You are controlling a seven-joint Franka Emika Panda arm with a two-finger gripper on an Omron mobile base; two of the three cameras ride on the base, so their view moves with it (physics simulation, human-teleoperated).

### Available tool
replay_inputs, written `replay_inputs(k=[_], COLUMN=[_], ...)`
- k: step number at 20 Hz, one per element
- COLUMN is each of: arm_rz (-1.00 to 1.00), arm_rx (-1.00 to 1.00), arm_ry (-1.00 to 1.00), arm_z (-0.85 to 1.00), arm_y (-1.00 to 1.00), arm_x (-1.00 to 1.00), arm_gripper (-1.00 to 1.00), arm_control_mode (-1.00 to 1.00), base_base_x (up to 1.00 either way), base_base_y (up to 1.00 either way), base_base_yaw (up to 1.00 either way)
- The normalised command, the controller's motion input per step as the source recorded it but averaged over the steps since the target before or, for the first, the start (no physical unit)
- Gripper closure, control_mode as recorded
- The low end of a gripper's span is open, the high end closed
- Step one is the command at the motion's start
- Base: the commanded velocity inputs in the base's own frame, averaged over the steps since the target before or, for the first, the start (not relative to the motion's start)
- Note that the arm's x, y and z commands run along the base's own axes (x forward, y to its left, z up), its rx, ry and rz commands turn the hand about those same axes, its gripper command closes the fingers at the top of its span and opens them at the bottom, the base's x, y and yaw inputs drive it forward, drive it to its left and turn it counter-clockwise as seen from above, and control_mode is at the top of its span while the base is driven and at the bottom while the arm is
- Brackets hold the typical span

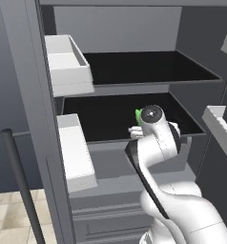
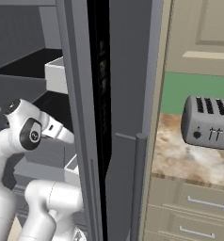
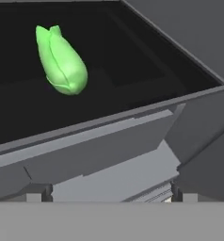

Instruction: Take the cheese, fish, and corn from the fridge and place them on the plate on the dining counter to create an appetizer plate.

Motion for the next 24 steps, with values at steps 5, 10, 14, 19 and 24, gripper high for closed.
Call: replay_inputs(k=[5,10,14,19,24], arm_rz=[0.04,0.09,0.06,0.0,0.0], arm_rx=[0.0,0.1,0.03,0.0,0.0], arm_ry=[0.07,0.1,0.02,-0.09,-0.1], arm_z=[-0.03,-0.15,-0.02,-0.18,-0.4], arm_y=[-0.31,0.0,0.07,0.01,0.0], arm_x=[0.34,0.52,0.58,0.36,0.37], arm_gripper=[-1.0,-1.0,-1.0,-1.0,-1.0], arm_control_mode=[-1.0,-1.0,-1.0,-1.0,-1.0], base_base_x=[0.0,0.0,0.0,0.0,0.0], base_base_y=[0.0,0.0,0.0,0.0,0.0], base_base_yaw=[0.0,0.0,0.0,0.0,0.0])
